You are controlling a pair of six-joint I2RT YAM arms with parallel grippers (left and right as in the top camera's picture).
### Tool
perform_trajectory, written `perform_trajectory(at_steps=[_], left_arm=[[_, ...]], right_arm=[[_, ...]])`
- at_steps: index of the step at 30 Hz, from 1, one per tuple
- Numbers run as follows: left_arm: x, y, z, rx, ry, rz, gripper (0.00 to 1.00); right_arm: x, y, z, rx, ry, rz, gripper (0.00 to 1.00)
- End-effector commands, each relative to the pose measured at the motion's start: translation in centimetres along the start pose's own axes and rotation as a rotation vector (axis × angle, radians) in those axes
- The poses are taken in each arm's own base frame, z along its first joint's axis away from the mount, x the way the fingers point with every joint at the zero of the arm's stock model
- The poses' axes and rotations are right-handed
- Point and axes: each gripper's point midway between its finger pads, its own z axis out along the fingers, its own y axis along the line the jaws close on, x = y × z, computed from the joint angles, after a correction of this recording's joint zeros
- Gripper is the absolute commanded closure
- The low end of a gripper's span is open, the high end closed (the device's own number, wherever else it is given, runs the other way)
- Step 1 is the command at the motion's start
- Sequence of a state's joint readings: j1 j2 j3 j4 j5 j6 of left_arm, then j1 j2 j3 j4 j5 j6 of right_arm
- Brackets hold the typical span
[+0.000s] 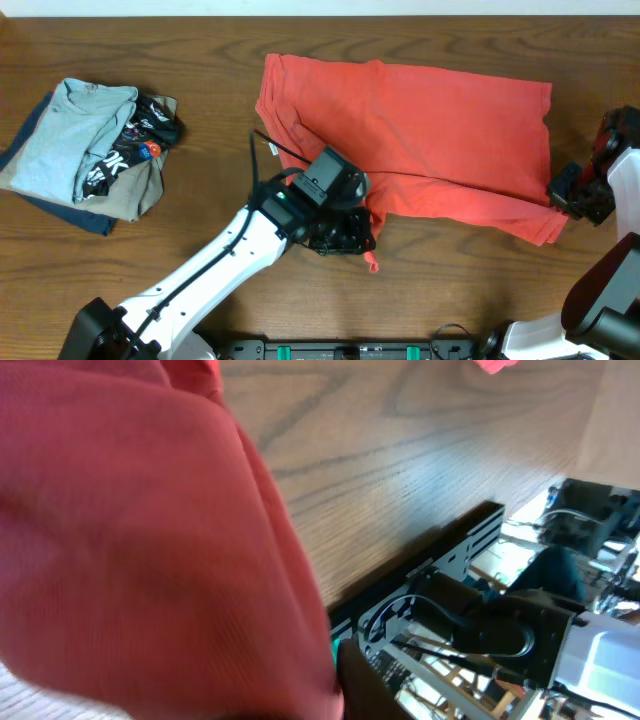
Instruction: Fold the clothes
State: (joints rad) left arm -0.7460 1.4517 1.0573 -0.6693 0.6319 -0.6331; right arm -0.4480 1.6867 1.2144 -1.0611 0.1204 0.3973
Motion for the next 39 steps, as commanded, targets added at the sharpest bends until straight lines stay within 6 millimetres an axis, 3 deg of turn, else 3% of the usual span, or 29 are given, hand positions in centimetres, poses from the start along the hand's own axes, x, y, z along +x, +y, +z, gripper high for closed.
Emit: perform_trajectory(at_steps=[1, 2, 5, 7, 9, 12, 14, 19, 25, 30, 39], left_arm=[[0.2, -0.7, 0.7, -0.013, -0.014, 0.068, 0.83], [0.3, -1.4, 0.9, 0.002, -0.019, 0.094, 0.83], [0.6, -3.6, 1.6, 0.050, -0.032, 0.150, 0.60], [1.1, -4.8, 2.1, 0.075, -0.035, 0.222, 0.53], [1.1, -4.8, 2.2, 0.061, -0.050, 0.305, 0.52], [-0.1, -2.2, 1.7, -0.042, -0.087, 0.256, 0.52], [-1.3, 0.5, 0.9, -0.138, -0.118, 0.189, 0.52], [-5.1, 7.8, -2.9, -0.369, -0.256, -0.005, 0.52], [-8.1, 13.1, -5.4, -0.438, -0.345, -0.213, 0.44], [-9.0, 16.6, -4.2, -0.459, -0.309, -0.348, 0.39], [-11.1, 19.2, 0.4, -0.431, -0.260, -0.375, 0.38]], right_arm=[[-0.1, -0.3, -0.1, 0.013, -0.006, -0.012, 0.94], [-0.1, -0.3, -0.1, 0.012, -0.006, -0.012, 0.94], [0.0, -0.3, -0.1, 0.012, -0.006, -0.013, 0.94], [0.0, -0.3, -0.1, 0.014, -0.003, -0.013, 0.95], [0.0, -0.3, -0.1, 0.014, -0.002, -0.014, 0.94], [0.0, -0.3, -0.1, 0.014, -0.002, -0.018, 0.94], [0.0, -0.3, -0.1, 0.014, -0.003, -0.018, 0.94], [0.0, -0.2, -0.1, 0.009, -0.002, -0.017, 0.94], [0.1, -0.2, -0.1, 0.009, -0.001, -0.017, 0.94], [0.1, -0.1, -0.1, 0.003, 0.002, -0.017, 0.94], [0.1, -0.1, -0.1, 0.004, 0.003, -0.018, 0.93]])
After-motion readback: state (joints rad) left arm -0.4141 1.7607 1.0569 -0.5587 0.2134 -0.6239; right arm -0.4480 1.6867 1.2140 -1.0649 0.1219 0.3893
